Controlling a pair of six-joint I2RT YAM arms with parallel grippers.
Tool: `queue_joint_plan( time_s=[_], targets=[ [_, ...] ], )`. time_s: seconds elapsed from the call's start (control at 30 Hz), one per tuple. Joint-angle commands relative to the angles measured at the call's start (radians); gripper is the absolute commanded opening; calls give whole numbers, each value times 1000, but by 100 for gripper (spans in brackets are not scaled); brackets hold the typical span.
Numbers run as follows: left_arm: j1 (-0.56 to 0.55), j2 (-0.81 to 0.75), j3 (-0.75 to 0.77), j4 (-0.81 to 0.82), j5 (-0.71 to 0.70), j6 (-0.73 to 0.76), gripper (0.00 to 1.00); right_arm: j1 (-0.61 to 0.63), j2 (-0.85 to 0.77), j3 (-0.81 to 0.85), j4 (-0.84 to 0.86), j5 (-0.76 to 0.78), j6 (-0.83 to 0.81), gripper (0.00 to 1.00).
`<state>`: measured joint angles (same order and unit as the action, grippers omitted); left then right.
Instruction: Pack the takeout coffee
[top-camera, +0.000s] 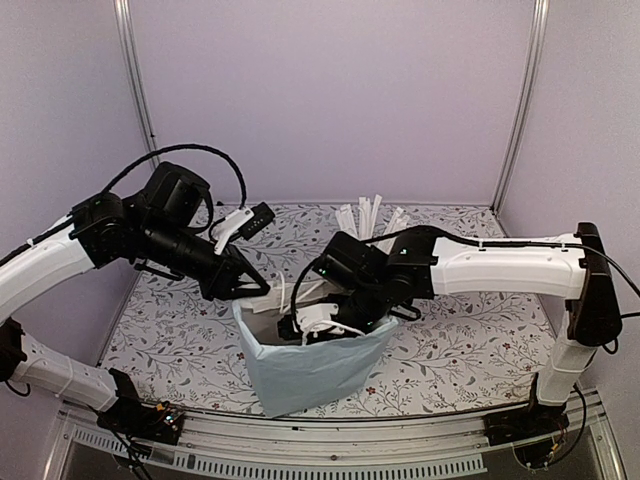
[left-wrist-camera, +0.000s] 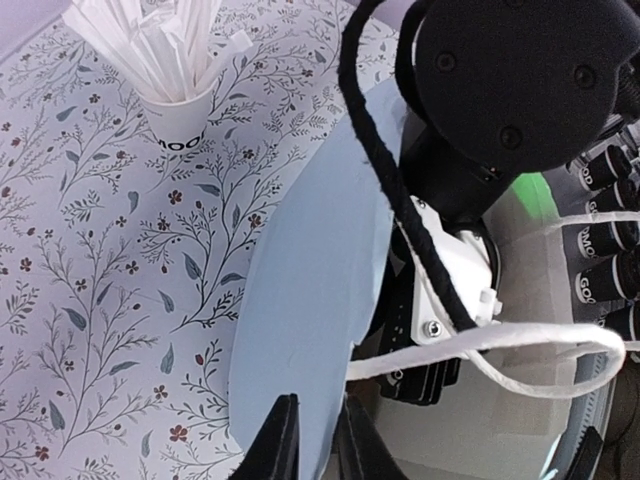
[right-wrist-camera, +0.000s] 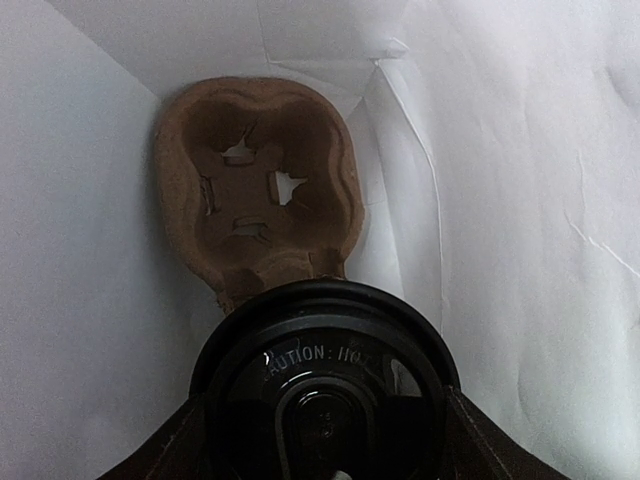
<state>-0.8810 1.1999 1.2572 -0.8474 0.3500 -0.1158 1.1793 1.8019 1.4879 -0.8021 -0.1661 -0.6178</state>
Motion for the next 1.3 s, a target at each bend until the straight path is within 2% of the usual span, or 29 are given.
queue_joint_plan(
  time_s=[0.0,0.13,0.43,0.6,0.9,1.1,1.27],
  targets=[
    [-15,-5,-7,41,12,11,13,13,51,3,-95,31,21,64],
    [-17,7,0,53,20,18,8,16,49,40,-103,35,14,73],
    [-16,36,18,62,3,15,0,22,51,215,-95,-21,-22,84],
    [-17,18,22,59,-26,15,0,25,28,229,-53,-24,-37,99],
    [-18,-19,48,18,-182,35,0,29,-1,284,-65,-95,-73,99],
    [-16,-36,72,-8,-307,66,0,29,9,430,-161,-172,-177,99],
    [-16,-65,58,-8,-388,96,0,29,2,471,-202,-135,-216,99]
  ],
)
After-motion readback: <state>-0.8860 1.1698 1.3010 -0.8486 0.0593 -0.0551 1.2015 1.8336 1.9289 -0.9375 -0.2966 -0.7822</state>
